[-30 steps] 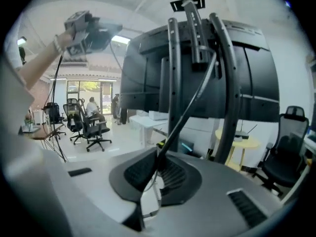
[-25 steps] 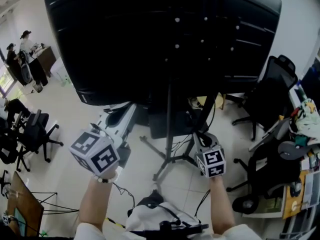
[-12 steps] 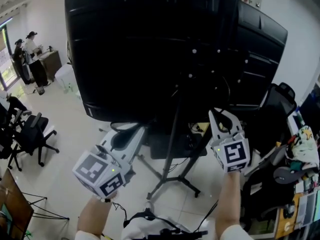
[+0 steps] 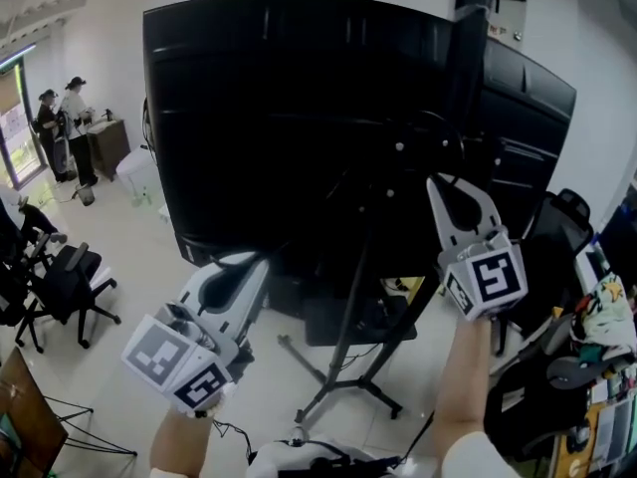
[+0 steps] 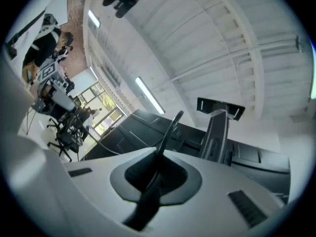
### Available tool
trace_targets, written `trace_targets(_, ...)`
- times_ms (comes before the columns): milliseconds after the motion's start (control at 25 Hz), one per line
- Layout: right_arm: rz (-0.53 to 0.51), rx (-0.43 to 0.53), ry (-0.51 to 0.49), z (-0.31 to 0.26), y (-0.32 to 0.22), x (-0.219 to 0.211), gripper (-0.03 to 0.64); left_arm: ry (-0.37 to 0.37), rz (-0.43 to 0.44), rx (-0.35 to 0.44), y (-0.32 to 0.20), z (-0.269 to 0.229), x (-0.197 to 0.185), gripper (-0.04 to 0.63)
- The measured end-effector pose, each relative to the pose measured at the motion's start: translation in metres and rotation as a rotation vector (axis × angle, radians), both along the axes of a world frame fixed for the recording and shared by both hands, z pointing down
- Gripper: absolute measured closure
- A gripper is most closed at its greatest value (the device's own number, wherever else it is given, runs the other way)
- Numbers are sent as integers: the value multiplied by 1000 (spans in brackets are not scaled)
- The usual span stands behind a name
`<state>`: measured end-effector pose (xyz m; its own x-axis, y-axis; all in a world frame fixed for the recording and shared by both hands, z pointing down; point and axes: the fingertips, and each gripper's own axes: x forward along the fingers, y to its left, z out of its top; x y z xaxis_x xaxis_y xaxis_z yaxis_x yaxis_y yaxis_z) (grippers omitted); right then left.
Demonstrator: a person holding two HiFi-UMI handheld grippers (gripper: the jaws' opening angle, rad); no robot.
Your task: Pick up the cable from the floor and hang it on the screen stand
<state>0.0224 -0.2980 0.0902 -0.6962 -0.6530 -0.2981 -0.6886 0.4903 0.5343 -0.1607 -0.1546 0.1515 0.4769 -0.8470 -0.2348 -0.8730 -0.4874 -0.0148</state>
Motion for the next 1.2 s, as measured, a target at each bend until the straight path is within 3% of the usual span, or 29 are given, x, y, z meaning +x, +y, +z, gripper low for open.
trace_targets(120,-22,-55,-95,-14,-25,-9,597,7,-31,3,-18,2,-6,580)
trace_targets(240,-10,-131,-187,-19,-53,-8,597,61,-34,17,-33,-3,-12,580)
trace_targets(520,-10,-476,-429,23,-107,40,595,137,15,38,-53,-19,-15,580)
trace_targets(600,-7,-567,-424,49,-114,45,591,139,26,32,-58,-17,-13,580)
trace_targets(720,-10,-679,-342,93,-114,38,588,122,49,0,-64,-5,0,580)
trace_targets(920,-108,-878,-259,160,-111,9,588,179,130,-57,-64,19,24,578)
trace_targets(1000,-142,-940,-244,183,-110,0,588,167,135,-61,-64,21,33,578)
trace_targets(1080,-156,-949,-227,194,-105,-4,586,144,121,-64,-69,22,37,578)
trace_targets(1200,-154,-890,-213,193,-94,-4,585,148,130,-112,-78,39,37,578)
